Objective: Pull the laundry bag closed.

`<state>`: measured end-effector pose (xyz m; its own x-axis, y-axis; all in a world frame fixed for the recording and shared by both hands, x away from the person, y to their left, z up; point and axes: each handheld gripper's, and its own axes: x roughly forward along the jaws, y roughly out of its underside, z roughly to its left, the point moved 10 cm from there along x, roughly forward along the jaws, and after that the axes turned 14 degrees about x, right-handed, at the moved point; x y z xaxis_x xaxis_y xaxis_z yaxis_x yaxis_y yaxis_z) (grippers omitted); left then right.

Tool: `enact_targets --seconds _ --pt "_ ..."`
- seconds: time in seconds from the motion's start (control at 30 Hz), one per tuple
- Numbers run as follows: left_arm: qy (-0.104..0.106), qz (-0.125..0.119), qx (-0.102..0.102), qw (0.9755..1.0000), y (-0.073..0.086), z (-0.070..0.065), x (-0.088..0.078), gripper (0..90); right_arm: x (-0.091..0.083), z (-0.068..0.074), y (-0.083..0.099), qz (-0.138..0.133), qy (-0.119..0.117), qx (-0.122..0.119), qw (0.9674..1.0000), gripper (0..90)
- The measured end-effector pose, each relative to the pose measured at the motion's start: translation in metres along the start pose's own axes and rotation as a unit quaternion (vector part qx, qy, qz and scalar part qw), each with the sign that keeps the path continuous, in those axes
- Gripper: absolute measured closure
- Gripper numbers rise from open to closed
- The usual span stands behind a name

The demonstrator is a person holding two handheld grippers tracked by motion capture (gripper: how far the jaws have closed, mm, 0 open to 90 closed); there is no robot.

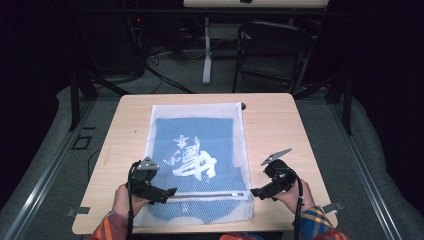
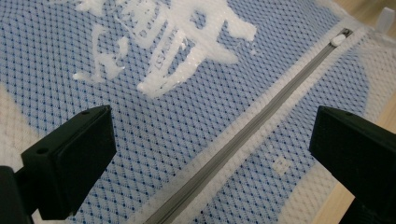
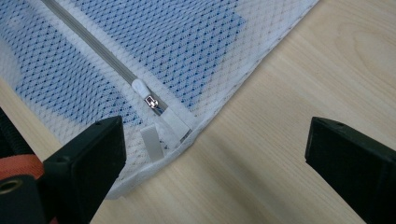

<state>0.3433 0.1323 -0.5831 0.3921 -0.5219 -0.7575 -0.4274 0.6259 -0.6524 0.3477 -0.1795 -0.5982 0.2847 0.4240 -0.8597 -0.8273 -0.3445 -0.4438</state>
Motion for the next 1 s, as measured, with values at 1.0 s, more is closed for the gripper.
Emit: enact_targets --seconds 1.0 --pt "0.046 -0.026 0.071 0.9961 -0.041 -0.040 0.032 10.9 0.008 0.019 -0.008 -0.005 -0.024 -0.025 0.9994 29.7"
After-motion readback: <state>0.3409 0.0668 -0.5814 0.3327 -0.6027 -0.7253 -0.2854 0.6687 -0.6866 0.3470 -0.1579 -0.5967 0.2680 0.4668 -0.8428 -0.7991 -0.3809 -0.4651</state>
